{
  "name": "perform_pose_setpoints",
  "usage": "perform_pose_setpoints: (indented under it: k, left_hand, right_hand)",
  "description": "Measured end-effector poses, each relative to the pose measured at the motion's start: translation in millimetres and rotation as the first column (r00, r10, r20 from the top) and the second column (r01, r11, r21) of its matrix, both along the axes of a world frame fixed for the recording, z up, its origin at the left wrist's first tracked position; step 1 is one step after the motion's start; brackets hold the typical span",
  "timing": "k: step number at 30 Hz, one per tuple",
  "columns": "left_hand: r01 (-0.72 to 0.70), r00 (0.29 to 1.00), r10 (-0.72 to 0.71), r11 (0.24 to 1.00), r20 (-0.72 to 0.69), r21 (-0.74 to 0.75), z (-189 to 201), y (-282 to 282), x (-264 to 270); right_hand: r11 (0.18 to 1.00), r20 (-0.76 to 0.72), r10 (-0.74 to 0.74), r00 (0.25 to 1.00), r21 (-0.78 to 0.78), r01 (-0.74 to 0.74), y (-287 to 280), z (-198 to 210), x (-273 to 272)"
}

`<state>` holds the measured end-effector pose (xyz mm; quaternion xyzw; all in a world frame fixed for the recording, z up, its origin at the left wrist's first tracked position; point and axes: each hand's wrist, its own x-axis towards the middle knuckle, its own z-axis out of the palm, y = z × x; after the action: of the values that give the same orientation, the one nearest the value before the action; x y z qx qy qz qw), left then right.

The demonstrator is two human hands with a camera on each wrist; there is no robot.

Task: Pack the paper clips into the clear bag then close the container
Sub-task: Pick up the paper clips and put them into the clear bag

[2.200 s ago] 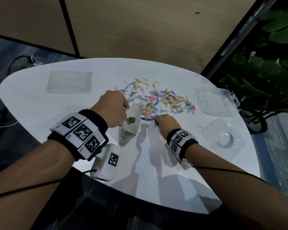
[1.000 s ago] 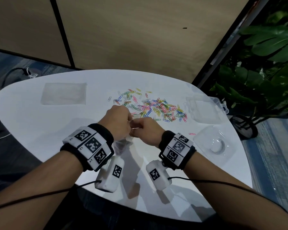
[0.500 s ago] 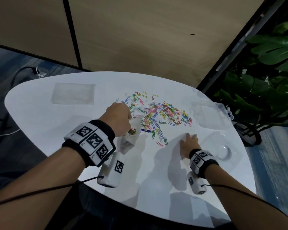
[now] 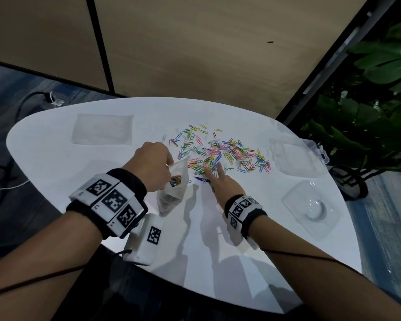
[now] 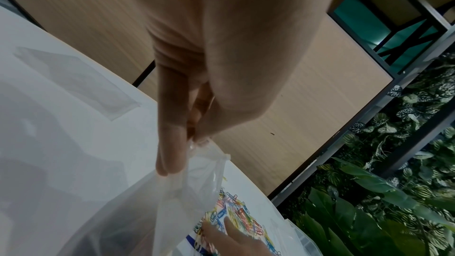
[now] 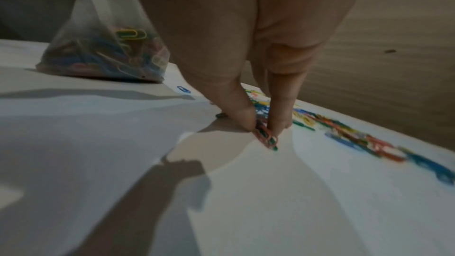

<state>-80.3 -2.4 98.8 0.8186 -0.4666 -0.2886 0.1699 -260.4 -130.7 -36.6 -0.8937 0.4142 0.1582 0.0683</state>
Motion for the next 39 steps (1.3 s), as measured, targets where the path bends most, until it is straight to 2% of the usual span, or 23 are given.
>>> perform_pose_setpoints:
  k: [5, 8, 10, 12, 13, 15, 17, 19, 20, 21, 23, 24, 25, 27, 28, 29, 31, 32, 33, 34, 36, 37, 39]
  left_hand:
    - [0.008, 1.0, -0.008, 1.0, 0.006, -0.013, -2.8, -1.1, -3.3]
    - [0.008, 1.0, -0.008, 1.0, 0.006, -0.01, -4.0, -2.3, -4.4]
    - [0.004, 1.0, -0.004, 1.0, 0.005, -0.002, -4.4, -2.6, -4.8]
    - [0.002, 1.0, -0.002, 1.0, -0.001, -0.003, -5.1, -2.9, -5.4]
    - [0.004, 1.0, -0.004, 1.0, -0.007, -0.005, -5.8, -3.2, -6.2]
    - [0.01, 1.0, -0.01, 1.0, -0.013, -0.002, -7.8, -4.3, -7.9]
    - [0.004, 1.0, -0.004, 1.0, -0.012, 0.001, -9.7, -6.8, -9.8]
    - [-0.008, 1.0, 0.008, 1.0, -0.02, -0.004, -11.2, -9.7, -11.4]
    - [-0.016, 1.0, 0.015, 1.0, -0.024, -0.008, -11.7, -10.9, -12.1]
    - [-0.023, 0.999, 0.022, 1.0, -0.027, -0.011, -11.7, -12.0, -13.2]
    - [-0.032, 0.999, 0.032, 0.999, -0.033, -0.019, -10.8, -13.5, -15.6]
    - [-0.035, 0.999, 0.034, 0.999, -0.036, -0.022, -10.7, -14.2, -16.9]
    - [-0.037, 0.999, 0.036, 0.999, -0.04, -0.027, -10.3, -14.6, -18.1]
    - [-0.045, 0.998, 0.044, 0.998, -0.046, -0.037, -10.6, -14.9, -19.5]
    - [-0.052, 0.997, 0.05, 0.998, -0.05, -0.04, -10.7, -14.8, -19.6]
    - [-0.06, 0.997, 0.058, 0.997, -0.052, -0.04, -10.5, -14.4, -19.2]
    - [-0.07, 0.996, 0.068, 0.997, -0.056, -0.037, -10.0, -12.7, -16.8]
    - [-0.074, 0.996, 0.072, 0.997, -0.056, -0.037, -9.6, -11.3, -14.7]
    - [-0.078, 0.996, 0.076, 0.996, -0.053, -0.04, -9.0, -10.5, -12.5]
    - [-0.083, 0.996, 0.081, 0.995, -0.049, -0.047, -8.9, -9.6, -9.6]
    - [-0.104, 0.994, 0.102, 0.993, -0.049, -0.056, -7.8, -7.1, -3.5]
    - [-0.116, 0.992, 0.113, 0.991, -0.05, -0.059, -6.7, -5.3, -0.2]
    - [-0.132, 0.99, 0.128, 0.989, -0.056, -0.063, -4.7, -2.5, 5.7]
  right_hand:
    - [0.988, -0.074, 0.12, 0.99, -0.09, -0.127, -6.2, 6.3, 9.1]
    - [0.99, -0.028, 0.113, 0.993, -0.086, -0.115, -12.1, 5.9, 7.6]
    - [0.998, 0.039, 0.034, 0.999, -0.061, -0.031, -20.3, 4.6, 3.9]
    - [0.987, 0.169, -0.16, 0.973, 0.035, 0.156, -32.3, 4.3, -2.1]
    - [0.96, 0.228, -0.276, 0.934, 0.109, 0.257, -39.6, 4.6, -6.4]
    - [0.848, 0.322, -0.52, 0.791, 0.306, 0.432, -53.7, 7.0, -16.8]
    - [0.645, 0.362, -0.744, 0.562, 0.607, 0.464, -59.1, 17.2, -25.3]
    - [0.379, 0.31, -0.912, 0.267, 0.888, 0.262, -54.2, 35.9, -24.7]
    - [0.269, 0.245, -0.952, 0.182, 0.956, 0.12, -49.5, 46.5, -21.4]
    - [0.187, 0.186, -0.97, 0.155, 0.982, -0.006, -44.0, 56.5, -16.4]
    - [0.095, 0.132, -0.972, 0.194, 0.978, -0.187, -29.9, 75.4, -2.8]
    - [0.08, 0.136, -0.964, 0.23, 0.968, -0.236, -22.1, 81.8, 4.5]
    - [0.096, 0.162, -0.951, 0.262, 0.964, -0.247, -13.0, 86.2, 12.5]
    - [0.194, 0.242, -0.922, 0.302, 0.965, -0.179, 6.4, 87.0, 27.6]
    - [0.276, 0.296, -0.901, 0.316, 0.955, -0.106, 14.6, 84.8, 34.4]
    - [0.403, 0.381, -0.851, 0.362, 0.915, -0.017, 21.4, 82.2, 40.4]
    - [0.699, 0.539, -0.61, 0.58, 0.711, 0.075, 28.9, 77.4, 48.9]
    - [0.783, 0.551, -0.477, 0.684, 0.621, 0.045, 31.3, 78.7, 51.9]
    - [0.823, 0.542, -0.374, 0.753, 0.569, -0.001, 33.6, 84.5, 54.1]
    - [0.841, 0.534, -0.303, 0.789, 0.54, -0.043, 34.6, 90.3, 55.9]
    - [0.862, 0.548, -0.238, 0.802, 0.5, -0.086, 31.8, 99.3, 58.0]
    - [0.861, 0.58, -0.258, 0.773, 0.501, -0.088, 28.8, 102.3, 58.4]
    - [0.813, 0.652, -0.415, 0.635, 0.579, -0.064, 18.8, 103.0, 52.3]
